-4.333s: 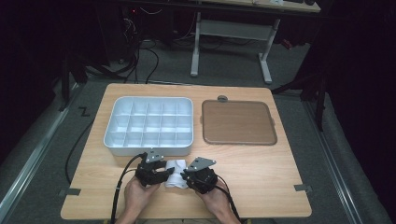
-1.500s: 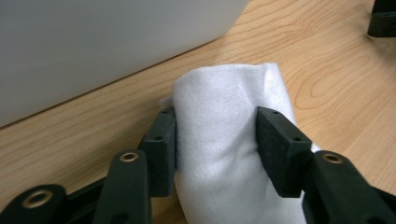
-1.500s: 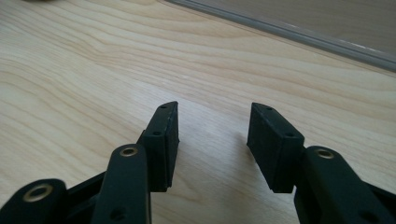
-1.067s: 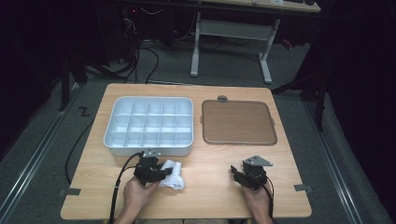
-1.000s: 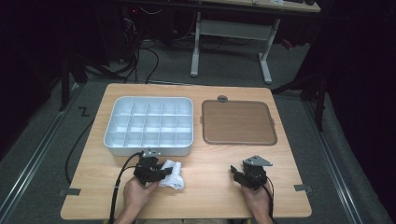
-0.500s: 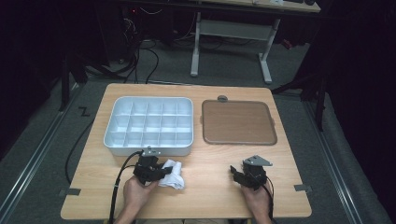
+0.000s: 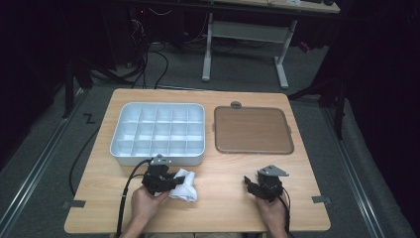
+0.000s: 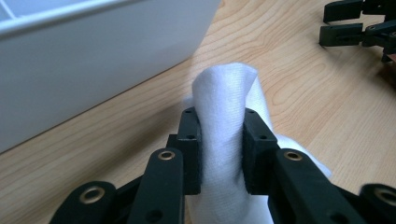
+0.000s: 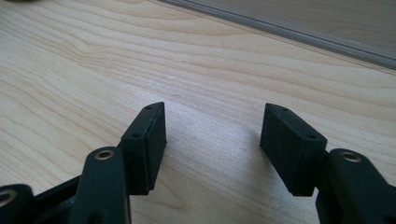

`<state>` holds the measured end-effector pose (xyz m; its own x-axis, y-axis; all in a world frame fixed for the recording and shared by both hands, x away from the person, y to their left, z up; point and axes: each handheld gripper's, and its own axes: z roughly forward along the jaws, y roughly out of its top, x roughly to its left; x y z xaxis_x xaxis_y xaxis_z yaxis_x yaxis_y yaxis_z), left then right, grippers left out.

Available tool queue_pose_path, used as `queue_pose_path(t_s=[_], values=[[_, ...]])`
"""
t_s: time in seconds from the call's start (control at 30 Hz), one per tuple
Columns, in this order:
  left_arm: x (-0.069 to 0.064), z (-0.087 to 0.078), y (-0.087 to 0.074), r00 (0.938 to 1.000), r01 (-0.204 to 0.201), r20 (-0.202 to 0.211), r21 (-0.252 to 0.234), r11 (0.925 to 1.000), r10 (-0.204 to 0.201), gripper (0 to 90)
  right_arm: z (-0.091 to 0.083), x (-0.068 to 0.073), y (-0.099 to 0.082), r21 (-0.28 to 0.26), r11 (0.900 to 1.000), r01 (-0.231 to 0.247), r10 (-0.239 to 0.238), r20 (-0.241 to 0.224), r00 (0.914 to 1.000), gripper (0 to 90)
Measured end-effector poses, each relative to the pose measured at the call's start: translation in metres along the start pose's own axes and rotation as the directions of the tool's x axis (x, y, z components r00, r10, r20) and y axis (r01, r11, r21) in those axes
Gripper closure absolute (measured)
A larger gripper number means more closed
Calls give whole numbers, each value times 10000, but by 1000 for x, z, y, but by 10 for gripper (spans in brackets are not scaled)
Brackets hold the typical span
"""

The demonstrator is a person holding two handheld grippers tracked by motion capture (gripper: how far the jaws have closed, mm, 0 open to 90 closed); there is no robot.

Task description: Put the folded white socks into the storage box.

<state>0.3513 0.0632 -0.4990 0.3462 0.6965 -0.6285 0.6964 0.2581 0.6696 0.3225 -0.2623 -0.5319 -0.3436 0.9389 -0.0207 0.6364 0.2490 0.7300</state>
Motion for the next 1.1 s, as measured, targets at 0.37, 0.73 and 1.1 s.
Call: queue_pose_path(t_s=[0.37,0.73,1.1], values=[[0,-4,8,9992,359,180,-36,9994,-358,736,0,0,0,17,10000,23,-23,-26,10000,401],[2,-17,23,9976,621,311,-255,9977,-613,739,0,0,0,14,10000,46,-46,-41,10000,397],[2,-22,29,9970,656,431,-411,9970,-638,739,0,0,0,15,10000,47,-47,-47,10000,396]])
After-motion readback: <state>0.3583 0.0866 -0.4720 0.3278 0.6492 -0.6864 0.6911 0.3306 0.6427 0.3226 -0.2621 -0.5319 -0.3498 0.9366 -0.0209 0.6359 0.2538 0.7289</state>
